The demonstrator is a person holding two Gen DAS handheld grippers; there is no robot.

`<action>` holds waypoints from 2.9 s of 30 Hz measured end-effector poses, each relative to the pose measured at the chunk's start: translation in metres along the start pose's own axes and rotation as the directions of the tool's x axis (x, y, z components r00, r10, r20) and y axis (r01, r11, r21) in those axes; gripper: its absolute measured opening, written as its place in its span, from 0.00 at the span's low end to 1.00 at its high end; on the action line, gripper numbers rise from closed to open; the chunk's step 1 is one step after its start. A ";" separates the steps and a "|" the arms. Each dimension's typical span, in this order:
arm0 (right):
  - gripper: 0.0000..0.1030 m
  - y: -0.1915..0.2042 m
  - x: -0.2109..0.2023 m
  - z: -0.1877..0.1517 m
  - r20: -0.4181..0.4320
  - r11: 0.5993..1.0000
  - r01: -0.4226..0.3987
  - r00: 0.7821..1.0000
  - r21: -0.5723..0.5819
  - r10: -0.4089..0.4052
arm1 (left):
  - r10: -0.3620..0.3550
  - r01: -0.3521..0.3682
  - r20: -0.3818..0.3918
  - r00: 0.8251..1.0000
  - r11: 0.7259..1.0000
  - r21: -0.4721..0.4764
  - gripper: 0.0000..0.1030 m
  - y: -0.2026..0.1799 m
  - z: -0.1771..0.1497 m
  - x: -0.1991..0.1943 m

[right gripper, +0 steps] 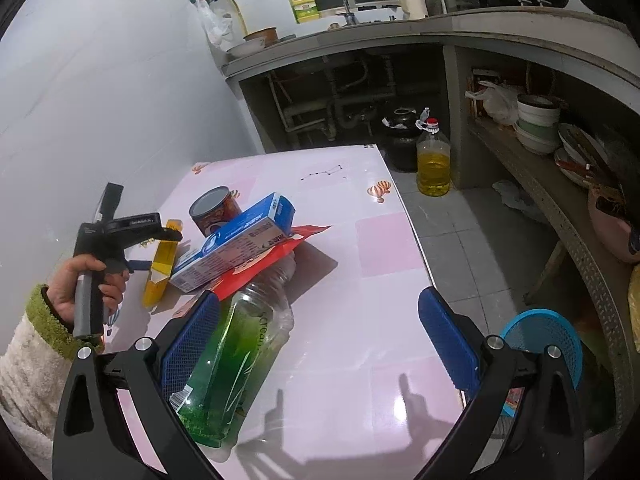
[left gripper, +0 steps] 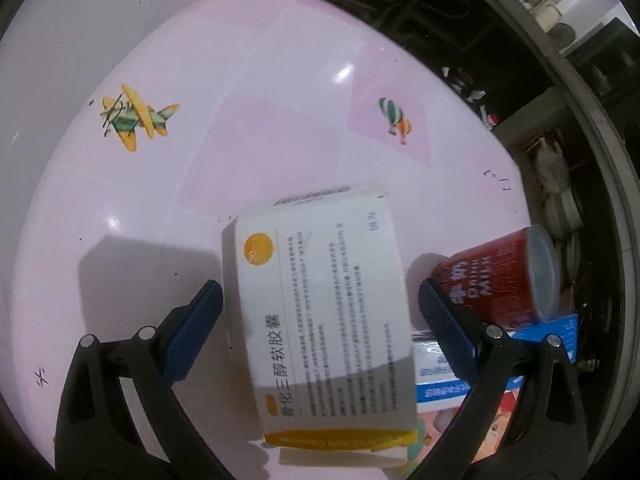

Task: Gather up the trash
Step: 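Grasp the white medicine box with the left tool, then grasp the red milk can by its lid with the right tool while the left tool holds the box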

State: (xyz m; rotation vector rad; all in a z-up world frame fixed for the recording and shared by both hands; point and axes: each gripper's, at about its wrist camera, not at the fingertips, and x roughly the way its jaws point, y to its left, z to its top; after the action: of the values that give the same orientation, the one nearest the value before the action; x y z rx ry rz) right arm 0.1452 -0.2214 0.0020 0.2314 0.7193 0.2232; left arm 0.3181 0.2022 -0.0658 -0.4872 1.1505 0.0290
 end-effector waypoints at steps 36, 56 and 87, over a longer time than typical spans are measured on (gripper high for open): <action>0.94 0.119 0.118 0.110 -0.186 0.944 -0.243 0.961 -0.221 0.204 | -0.081 0.091 0.242 0.967 0.995 -0.030 0.66 0.039 -0.070 -0.089; 0.65 0.173 0.256 0.098 -0.455 0.939 -0.082 0.887 -0.335 -0.085 | -0.120 0.125 0.256 0.959 0.992 -0.003 0.66 0.037 -0.067 -0.096; 0.62 0.160 0.190 0.140 -0.122 0.956 -0.053 0.992 -0.289 0.018 | -0.098 0.100 0.310 0.946 0.995 0.009 0.66 0.025 -0.079 -0.115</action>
State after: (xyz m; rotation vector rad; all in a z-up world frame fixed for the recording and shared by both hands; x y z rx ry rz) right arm 0.3590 -0.0344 0.0313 -0.0521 0.7904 0.3764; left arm 0.1940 0.2203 0.0017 -0.5253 0.8161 0.0218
